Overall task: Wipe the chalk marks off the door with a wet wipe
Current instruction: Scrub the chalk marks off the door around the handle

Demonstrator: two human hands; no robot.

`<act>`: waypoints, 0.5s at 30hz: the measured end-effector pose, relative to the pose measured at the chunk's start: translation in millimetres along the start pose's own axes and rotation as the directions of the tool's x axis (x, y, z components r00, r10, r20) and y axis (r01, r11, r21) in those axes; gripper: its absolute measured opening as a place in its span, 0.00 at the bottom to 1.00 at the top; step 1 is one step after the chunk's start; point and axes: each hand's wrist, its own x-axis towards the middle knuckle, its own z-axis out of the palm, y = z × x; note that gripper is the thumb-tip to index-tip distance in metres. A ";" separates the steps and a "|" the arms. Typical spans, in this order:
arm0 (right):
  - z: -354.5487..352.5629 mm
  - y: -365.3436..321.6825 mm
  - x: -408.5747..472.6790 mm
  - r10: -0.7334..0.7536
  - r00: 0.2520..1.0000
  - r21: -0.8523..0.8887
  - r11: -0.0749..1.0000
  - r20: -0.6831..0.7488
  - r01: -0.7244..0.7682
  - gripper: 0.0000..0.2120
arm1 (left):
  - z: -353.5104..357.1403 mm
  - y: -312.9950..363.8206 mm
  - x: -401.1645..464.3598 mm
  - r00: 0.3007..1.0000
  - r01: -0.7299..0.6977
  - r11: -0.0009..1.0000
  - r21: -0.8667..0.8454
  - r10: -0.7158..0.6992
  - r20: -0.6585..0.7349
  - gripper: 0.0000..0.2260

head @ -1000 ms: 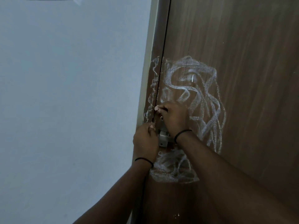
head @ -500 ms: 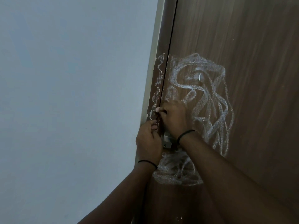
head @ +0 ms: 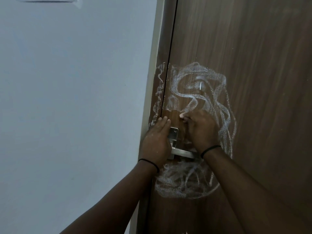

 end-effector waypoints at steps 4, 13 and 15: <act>12.5 -17.6 10.0 -0.146 0.989 -0.027 0.989 0.007 0.146 0.06 | 3.6 -2.1 5.3 0.998 -0.027 0.994 0.103 0.022 0.052 0.24; 3.7 -11.5 21.8 -0.050 0.999 -0.022 0.999 -0.018 0.050 0.03 | 2.4 4.9 15.0 0.984 -0.090 0.960 0.264 0.044 0.173 0.24; 10.7 -25.8 21.1 -0.162 0.984 -0.069 0.984 0.077 0.167 0.03 | 1.7 5.2 13.7 0.980 -0.128 0.967 0.218 0.090 0.177 0.24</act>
